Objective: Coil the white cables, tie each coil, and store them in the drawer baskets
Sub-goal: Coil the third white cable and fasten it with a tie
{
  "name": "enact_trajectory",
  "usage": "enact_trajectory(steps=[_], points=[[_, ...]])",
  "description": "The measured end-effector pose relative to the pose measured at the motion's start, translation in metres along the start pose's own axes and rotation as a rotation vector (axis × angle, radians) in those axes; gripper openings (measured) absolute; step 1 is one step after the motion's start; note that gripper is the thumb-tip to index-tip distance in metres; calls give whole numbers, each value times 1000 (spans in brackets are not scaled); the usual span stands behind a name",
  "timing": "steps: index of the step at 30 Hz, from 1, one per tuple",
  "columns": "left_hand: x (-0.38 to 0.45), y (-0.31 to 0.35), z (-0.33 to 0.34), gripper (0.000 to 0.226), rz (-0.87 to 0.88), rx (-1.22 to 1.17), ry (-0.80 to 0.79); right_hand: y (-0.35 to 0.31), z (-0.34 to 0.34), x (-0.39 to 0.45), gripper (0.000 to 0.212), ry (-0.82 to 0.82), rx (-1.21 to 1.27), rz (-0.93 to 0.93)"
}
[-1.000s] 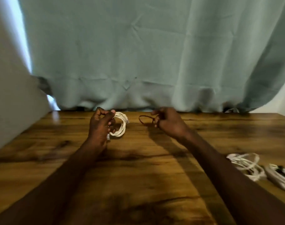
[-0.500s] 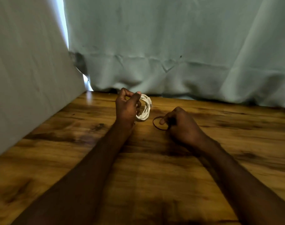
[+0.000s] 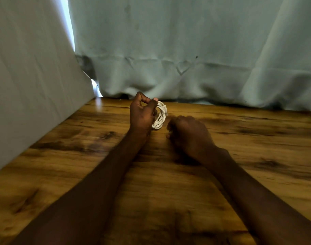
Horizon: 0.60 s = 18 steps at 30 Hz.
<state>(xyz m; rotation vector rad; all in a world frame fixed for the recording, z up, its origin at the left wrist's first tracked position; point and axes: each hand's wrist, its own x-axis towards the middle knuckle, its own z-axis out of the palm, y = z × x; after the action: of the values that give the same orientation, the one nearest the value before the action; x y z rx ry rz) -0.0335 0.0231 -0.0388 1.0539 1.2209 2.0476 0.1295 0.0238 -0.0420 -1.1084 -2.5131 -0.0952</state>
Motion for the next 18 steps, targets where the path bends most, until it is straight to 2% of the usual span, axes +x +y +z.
enact_trajectory(steps=[2,3,6,8,10,13,15,17,18], points=[[-1,0,1,26,5,12,-6,2,-2,1,28,56,32,-12],[-1,0,1,25,4,14,-6,3,-3,0,27,78,130,-7],[-1,1,0,25,1,8,-1,6,-13,-3,20,86,737,136],[0,1,-1,25,-6,4,6,5,-23,-4,21,21,1125,280],[0,1,-2,25,-16,-10,15,7,-32,-4,26,-58,1353,378],[1,2,-2,25,-34,-32,27,11,-37,-3,37,-111,1463,386],[1,2,-3,26,-45,-50,16,11,-38,-4,36,-33,1468,362],[1,1,-3,27,-54,-67,-7,10,-37,-5,28,103,1341,330],[1,1,-3,27,-59,-69,-19,12,-35,-6,25,171,1190,314]])
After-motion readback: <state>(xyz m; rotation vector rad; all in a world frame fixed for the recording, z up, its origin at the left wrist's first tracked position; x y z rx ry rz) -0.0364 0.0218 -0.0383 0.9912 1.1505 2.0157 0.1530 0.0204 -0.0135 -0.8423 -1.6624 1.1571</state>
